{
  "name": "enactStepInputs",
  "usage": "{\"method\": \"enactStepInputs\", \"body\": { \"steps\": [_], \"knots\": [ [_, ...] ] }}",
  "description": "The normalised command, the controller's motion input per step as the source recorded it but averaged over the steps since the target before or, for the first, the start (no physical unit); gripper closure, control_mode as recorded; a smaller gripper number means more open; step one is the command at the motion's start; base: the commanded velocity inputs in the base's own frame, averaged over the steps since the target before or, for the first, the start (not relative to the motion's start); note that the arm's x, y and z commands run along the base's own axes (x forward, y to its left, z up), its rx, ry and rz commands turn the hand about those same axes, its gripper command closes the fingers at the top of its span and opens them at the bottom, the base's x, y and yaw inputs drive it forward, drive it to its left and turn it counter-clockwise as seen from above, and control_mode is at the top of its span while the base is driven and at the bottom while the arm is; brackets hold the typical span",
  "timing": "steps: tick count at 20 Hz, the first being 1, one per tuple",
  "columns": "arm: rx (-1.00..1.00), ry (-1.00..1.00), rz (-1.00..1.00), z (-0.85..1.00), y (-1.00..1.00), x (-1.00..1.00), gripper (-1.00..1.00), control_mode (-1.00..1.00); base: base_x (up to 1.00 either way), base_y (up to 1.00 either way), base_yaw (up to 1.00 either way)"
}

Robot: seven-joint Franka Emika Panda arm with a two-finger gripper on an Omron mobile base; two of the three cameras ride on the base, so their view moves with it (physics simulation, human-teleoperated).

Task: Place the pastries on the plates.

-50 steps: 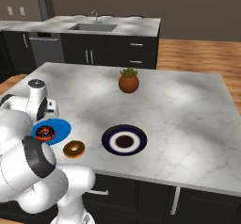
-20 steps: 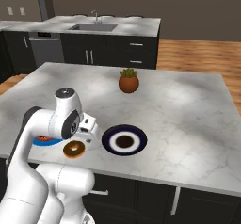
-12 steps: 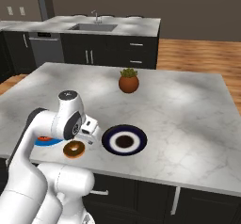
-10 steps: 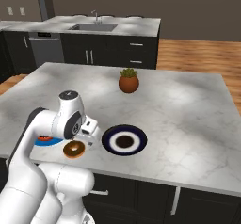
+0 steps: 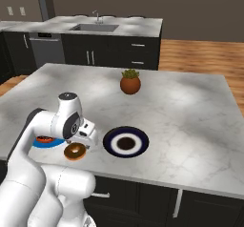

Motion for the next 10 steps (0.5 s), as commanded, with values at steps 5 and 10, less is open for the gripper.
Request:
{"method": "enactStepInputs", "body": {
  "steps": [5, 10],
  "knots": [
    [0.00, -0.14, 0.06, -0.41, 0.01, 0.04, -1.00, -1.00, 0.00, 0.00, 0.00],
    [0.00, -0.08, 0.08, -0.41, 0.00, 0.13, -1.00, -1.00, 0.00, 0.00, 0.00]
  ]
}}
